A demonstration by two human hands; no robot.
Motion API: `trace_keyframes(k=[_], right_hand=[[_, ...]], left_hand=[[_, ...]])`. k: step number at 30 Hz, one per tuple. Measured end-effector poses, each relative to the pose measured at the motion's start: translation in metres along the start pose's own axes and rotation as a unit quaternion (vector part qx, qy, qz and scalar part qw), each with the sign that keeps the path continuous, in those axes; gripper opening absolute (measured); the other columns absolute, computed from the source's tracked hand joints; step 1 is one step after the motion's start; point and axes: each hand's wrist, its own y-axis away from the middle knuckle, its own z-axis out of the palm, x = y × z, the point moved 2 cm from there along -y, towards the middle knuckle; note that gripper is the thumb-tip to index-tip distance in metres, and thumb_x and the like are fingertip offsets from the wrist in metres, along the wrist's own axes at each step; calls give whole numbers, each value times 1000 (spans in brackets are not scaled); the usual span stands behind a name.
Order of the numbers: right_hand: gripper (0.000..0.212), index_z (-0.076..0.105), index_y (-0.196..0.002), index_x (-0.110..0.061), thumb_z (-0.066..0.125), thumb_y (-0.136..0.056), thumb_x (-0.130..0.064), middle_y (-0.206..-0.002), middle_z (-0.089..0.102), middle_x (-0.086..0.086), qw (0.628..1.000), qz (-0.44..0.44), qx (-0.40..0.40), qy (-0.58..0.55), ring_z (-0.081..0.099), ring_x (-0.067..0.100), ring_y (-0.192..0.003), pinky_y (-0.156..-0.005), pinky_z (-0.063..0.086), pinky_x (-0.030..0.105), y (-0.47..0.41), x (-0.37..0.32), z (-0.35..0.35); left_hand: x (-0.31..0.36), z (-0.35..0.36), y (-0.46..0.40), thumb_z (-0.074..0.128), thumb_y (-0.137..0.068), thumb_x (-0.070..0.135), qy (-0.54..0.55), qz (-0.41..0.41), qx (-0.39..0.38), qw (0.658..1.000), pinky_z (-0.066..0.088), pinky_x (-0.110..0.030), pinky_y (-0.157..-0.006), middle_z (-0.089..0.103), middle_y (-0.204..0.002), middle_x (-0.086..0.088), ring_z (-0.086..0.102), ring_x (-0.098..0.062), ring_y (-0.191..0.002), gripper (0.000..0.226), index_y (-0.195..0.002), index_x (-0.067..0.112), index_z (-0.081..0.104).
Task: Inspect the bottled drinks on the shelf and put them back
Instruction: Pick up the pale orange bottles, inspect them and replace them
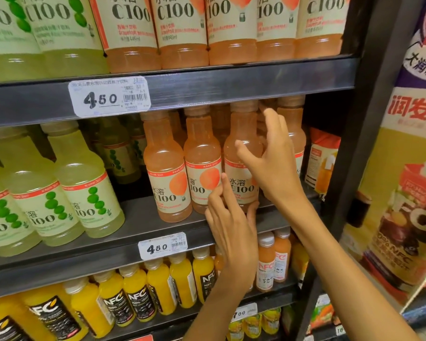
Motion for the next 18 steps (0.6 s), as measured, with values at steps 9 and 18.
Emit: trace_keyframes(k=[9, 18], right_hand=[[27, 39, -93, -10, 64, -91, -20, -90, 45, 7, 999, 34, -28, 4, 42, 13, -80, -66, 36, 15, -7, 5, 2], [28, 54, -120, -8, 59, -93, -11, -115, 57, -2, 976, 17, 194, -94, 55, 3, -108, -92, 47, 19, 13, 10, -33]], left_hand=[[0, 4, 5, 76, -77, 7, 22, -7, -2, 1000, 50, -40, -90, 57, -120, -14, 60, -29, -107, 55, -126, 2, 52], [-1, -2, 7, 69, -82, 2, 44, 5, 7, 999, 46, -39, -93, 58, -119, -11, 56, -26, -111, 46, -125, 6, 54]])
